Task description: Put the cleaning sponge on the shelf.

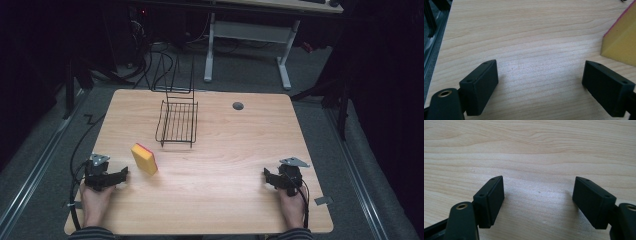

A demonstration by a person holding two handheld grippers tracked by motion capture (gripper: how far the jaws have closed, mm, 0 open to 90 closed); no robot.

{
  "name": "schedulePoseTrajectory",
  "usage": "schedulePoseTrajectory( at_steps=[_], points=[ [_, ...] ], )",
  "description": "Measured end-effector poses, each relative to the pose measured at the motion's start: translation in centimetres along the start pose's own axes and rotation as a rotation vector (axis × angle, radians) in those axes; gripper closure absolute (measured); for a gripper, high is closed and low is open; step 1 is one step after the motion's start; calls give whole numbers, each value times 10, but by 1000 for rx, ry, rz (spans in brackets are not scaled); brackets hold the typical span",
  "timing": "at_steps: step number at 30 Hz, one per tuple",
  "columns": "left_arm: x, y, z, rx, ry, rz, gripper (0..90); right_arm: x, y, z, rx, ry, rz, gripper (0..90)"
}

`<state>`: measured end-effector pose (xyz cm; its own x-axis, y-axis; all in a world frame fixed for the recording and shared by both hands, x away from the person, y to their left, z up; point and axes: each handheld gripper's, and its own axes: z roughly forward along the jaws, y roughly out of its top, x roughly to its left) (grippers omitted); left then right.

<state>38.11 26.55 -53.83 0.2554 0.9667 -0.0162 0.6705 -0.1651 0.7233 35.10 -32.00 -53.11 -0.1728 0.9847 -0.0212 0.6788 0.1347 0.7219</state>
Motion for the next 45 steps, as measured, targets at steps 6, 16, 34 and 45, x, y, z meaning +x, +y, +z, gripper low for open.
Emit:
schedulePoseTrajectory(
  at_steps=[6,16,34,45],
  points=[
    [0,0,0,14,-20,8,87,0,0,0,0,0,0,257],
    [-1,0,-7,22,-30,8,45,0,0,0,0,0,0,257],
    [-23,3,-32,-18,-81,89,21,0,0,0,0,0,0,257],
    [-44,10,-40,-35,-132,137,9,0,0,0,0,0,0,257]
  ],
)
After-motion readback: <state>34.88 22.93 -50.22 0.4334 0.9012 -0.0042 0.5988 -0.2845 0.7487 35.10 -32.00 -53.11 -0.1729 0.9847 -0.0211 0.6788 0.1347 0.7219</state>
